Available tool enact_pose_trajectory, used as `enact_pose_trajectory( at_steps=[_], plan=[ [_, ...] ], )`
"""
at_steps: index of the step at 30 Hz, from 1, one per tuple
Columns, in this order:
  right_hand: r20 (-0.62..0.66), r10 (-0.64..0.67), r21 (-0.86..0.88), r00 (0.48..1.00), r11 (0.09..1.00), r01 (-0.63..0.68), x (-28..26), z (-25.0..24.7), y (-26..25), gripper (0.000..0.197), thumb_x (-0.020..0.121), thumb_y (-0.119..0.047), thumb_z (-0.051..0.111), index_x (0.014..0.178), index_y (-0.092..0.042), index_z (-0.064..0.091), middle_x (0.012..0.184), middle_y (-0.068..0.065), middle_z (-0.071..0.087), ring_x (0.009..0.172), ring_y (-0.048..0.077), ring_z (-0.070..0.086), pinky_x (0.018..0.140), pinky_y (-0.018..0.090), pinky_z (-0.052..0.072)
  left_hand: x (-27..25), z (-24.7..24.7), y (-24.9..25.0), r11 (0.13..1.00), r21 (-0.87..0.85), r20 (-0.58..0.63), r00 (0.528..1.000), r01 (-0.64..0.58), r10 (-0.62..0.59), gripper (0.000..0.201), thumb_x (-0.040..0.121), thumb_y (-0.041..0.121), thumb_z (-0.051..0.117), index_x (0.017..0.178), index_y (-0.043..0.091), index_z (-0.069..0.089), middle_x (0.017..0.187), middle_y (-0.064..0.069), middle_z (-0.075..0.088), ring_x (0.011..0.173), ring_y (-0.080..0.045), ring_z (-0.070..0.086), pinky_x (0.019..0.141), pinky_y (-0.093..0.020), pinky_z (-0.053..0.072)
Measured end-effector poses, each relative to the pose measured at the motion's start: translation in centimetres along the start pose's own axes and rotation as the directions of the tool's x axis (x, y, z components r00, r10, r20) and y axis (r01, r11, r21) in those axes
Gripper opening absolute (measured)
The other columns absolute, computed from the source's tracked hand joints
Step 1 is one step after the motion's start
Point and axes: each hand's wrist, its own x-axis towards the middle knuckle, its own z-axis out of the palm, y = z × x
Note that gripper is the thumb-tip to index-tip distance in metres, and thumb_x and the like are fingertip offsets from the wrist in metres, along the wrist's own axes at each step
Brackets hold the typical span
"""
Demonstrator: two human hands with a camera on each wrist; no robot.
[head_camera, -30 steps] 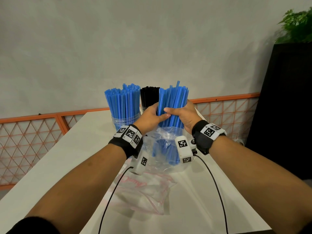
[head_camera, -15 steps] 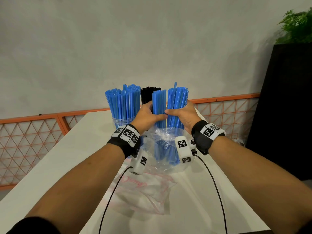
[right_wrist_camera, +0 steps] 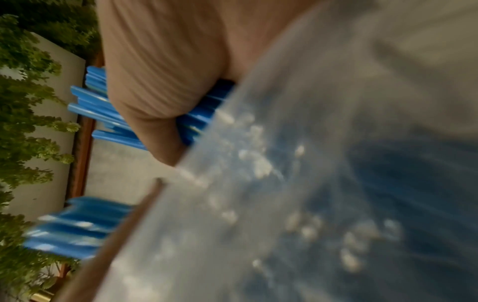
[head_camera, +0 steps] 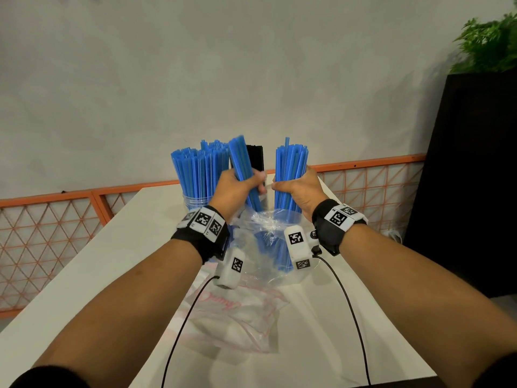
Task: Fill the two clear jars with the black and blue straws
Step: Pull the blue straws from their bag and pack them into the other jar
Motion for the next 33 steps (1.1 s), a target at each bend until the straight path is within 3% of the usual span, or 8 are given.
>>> enact_pose_trajectory(
  at_steps=[5, 9, 13, 18, 22, 25, 30, 33],
  plan=[
    [-0.051, 0.025, -0.031, 0.998, 0.999, -0.026, 0.2, 0.3, 0.0, 0.038, 0.07, 0.0, 0.081, 0.094, -0.019, 0.057, 0.094, 0.007, 0.066, 0.09, 0.021, 0.066, 0.079, 0.031, 0.056, 0.3, -1.6, 5.3, 0.974, -0.198, -0.117, 0.989, -0.114, 0.092, 0.019, 0.097, 0.018, 0.063, 0.091, 0.0, 0.059, 0.08, -0.015, 0.07, 0.084, -0.032, 0.069, 0.088, -0.043, 0.058],
    [-0.069, -0.001, -0.03, 0.998, 1.0, -0.001, 0.3, 0.6, 0.0, 0.035, 0.071, 0.003, 0.078, 0.085, -0.023, 0.058, 0.078, -0.004, 0.066, 0.066, 0.003, 0.068, 0.055, 0.013, 0.051, -0.4, -3.9, 9.6, 0.953, -0.179, -0.181, 0.96, -0.245, 0.213, 0.02, 0.098, 0.02, 0.061, 0.085, 0.008, 0.052, 0.063, -0.009, 0.06, 0.066, -0.029, 0.065, 0.074, -0.039, 0.058],
    [-0.066, 0.003, -0.046, 0.998, 0.999, -0.006, 0.4, 0.7, 0.1, 0.036, 0.071, 0.001, 0.078, 0.086, -0.024, 0.059, 0.077, -0.006, 0.066, 0.066, 0.003, 0.067, 0.055, 0.014, 0.051, -1.2, -6.5, 10.8, 0.955, -0.105, -0.235, 0.94, -0.278, 0.247, 0.023, 0.096, 0.024, 0.065, 0.082, 0.012, 0.051, 0.056, -0.003, 0.051, 0.054, -0.022, 0.053, 0.061, -0.033, 0.053],
    [-0.083, 0.001, -0.076, 0.997, 0.997, -0.008, 0.6, 0.9, 0.3, 0.036, 0.07, -0.003, 0.08, 0.087, -0.027, 0.059, 0.08, -0.007, 0.067, 0.076, 0.007, 0.067, 0.062, 0.019, 0.052, -2.5, -9.0, 7.8, 0.976, -0.027, -0.167, 0.964, -0.215, 0.208, 0.023, 0.096, 0.027, 0.064, 0.079, 0.016, 0.054, 0.063, -0.003, 0.059, 0.057, -0.021, 0.057, 0.062, -0.034, 0.053],
    [-0.103, -0.014, -0.089, 0.995, 0.996, 0.005, 0.7, 1.1, 0.4, 0.036, 0.069, -0.004, 0.08, 0.087, -0.027, 0.06, 0.078, -0.009, 0.067, 0.071, 0.002, 0.067, 0.063, 0.019, 0.053, -3.9, -9.3, 2.5, 0.995, 0.008, -0.089, 0.991, -0.103, 0.103, 0.02, 0.097, 0.017, 0.062, 0.078, 0.01, 0.059, 0.068, -0.007, 0.064, 0.061, -0.02, 0.063, 0.065, -0.033, 0.055],
    [-0.093, -0.018, -0.112, 0.996, 0.994, 0.008, 0.7, 1.1, 0.6, 0.036, 0.071, -0.003, 0.079, 0.089, -0.025, 0.058, 0.082, -0.005, 0.066, 0.078, 0.01, 0.067, 0.07, 0.025, 0.055, -5.1, -9.2, -1.4, 0.999, 0.005, -0.04, 0.998, -0.045, 0.045, 0.022, 0.097, 0.012, 0.061, 0.075, 0.009, 0.058, 0.067, -0.009, 0.061, 0.062, -0.021, 0.062, 0.07, -0.034, 0.056],
    [-0.095, -0.035, -0.104, 0.995, 0.994, 0.025, 0.8, 1.2, 0.8, 0.035, 0.072, -0.003, 0.079, 0.087, -0.027, 0.059, 0.079, -0.007, 0.066, 0.072, 0.004, 0.067, 0.064, 0.02, 0.053, -5.7, -8.1, -4.3, 0.993, -0.103, -0.159, 0.985, 0.048, -0.064, 0.02, 0.095, 0.016, 0.063, 0.078, 0.012, 0.055, 0.053, 0.001, 0.047, 0.049, -0.015, 0.042, 0.056, -0.03, 0.047],
    [-0.107, -0.03, -0.101, 0.994, 0.995, 0.019, 0.9, 1.2, 1.0, 0.035, 0.072, -0.004, 0.079, 0.09, -0.026, 0.059, 0.082, -0.006, 0.067, 0.077, 0.007, 0.068, 0.071, 0.025, 0.056, -5.3, -7.5, -4.9, 0.993, -0.086, -0.199, 0.975, 0.08, -0.095, 0.018, 0.094, 0.023, 0.066, 0.083, 0.013, 0.056, 0.049, 0.01, 0.048, 0.044, -0.009, 0.04, 0.051, -0.028, 0.044]
  ],
)
